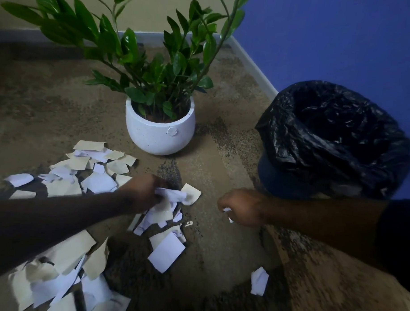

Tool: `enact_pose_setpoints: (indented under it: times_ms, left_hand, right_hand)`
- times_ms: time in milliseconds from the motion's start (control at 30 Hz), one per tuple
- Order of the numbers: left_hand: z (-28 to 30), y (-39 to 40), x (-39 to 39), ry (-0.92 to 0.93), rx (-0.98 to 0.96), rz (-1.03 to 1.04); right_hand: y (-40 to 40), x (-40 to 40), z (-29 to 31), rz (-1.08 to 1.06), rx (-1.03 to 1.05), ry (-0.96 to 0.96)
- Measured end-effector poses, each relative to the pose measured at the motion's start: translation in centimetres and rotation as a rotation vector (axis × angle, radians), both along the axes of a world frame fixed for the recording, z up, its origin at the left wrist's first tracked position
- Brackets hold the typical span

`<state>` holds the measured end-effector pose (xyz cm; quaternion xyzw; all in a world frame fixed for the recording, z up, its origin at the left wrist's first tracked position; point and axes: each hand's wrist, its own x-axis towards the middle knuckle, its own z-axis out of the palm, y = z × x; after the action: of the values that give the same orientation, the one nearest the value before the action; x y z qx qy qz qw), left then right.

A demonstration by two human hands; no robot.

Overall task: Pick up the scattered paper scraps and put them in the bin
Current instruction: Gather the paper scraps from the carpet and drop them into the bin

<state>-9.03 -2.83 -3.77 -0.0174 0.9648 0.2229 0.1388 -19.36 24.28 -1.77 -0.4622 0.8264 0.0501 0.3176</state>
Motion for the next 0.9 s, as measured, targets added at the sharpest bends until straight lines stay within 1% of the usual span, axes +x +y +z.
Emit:
enact_pose_setpoints:
  times_ms: [100,167,200,300,367,467,533,633,700,767,833,900]
  left_hand:
    - [0.9,0.1,0.0,0.023,0.015,0.024]
    - [1.2,0.2,0.1,0.02,0.03,0.034]
    - [1.4,0.2,0.2,-0.009,0.068,0.07]
    - [1.7,0.9,0.6,-0.169,0.287,0.224]
    - [1.8,1.4,0.9,-0.255,0.373,0.256]
    - [2.3,2.4,1.6,-0.338,0.435,0.204]
    - [2.3,3.0,2.1,-0.409,0.433,0.108]
    - [1.9,3.8,3.0,-0.471,0.475,-0.003]
    - [1.6,4.4,3.6,-0.451,0.388,-0.071]
    - [0.7,4.9,4.2,-0.429,0.277,-0.14]
    - [-0.6,5.4,4.9,-0.314,0.091,-0.269]
    - [-1.4,5.7,5.6,-0.182,-0.085,-0.386]
  right_hand:
    - [1.9,0.8,0.9,-0.007,0.051,-0.175]
    - [3.1,1.3,1.4,0.0,0.068,-0.225]
    - [3.7,1.6,1.6,0.004,0.073,-0.251]
    - [5.1,2.7,2.3,0.018,0.091,-0.374]
    - [5.8,3.6,2.2,0.034,0.15,-0.412]
    - [6.8,5.0,1.2,0.121,0.242,-0.406]
    - [7.4,5.8,0.7,0.178,0.276,-0.373]
    - [8.2,6.2,0.6,0.212,0.242,-0.335]
    - [8.0,6.3,0.4,0.246,0.237,-0.278]
    - [7.6,6.4,0.0,0.295,0.29,-0.233]
    - [7.4,6.4,-0.5,0.342,0.301,-0.183]
    - [7.3,6.2,-0.3,0.331,0.257,-0.16]
